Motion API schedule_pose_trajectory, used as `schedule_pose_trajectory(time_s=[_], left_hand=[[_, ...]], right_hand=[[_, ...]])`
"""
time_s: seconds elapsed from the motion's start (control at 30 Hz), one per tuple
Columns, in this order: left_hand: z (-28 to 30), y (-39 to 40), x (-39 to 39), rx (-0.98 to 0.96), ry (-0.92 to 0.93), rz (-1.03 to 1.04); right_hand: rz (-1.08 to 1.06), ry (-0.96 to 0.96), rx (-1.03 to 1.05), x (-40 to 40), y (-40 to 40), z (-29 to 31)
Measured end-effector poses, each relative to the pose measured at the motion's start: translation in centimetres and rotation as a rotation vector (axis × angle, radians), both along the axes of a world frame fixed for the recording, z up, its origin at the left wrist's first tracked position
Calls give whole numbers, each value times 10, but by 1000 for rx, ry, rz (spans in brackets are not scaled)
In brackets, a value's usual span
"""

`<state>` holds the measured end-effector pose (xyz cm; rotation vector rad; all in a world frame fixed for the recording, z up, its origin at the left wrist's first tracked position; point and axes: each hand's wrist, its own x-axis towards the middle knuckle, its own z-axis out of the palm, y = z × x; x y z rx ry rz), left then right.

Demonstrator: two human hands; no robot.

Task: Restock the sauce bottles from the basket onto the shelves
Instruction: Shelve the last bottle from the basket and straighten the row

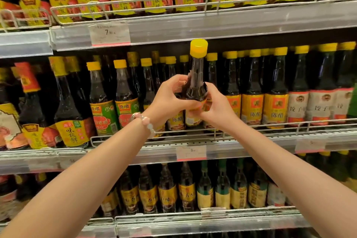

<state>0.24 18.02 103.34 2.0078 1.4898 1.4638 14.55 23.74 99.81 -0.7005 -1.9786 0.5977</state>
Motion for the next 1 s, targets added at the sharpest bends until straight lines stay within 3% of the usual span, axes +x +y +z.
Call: schedule_pose_trajectory(time_s=[0.3,0.57,1.0], left_hand=[[-8,20,-3,-93,-88,5],[-21,37,-7,-146,-158,29],[-28,38,-2,-121,-30,101]], right_hand=[[-58,-11,-124,-4,11,-3],[-210,-155,-110,-10,19,-7],[-307,-182,-76,-15,12,-14]])
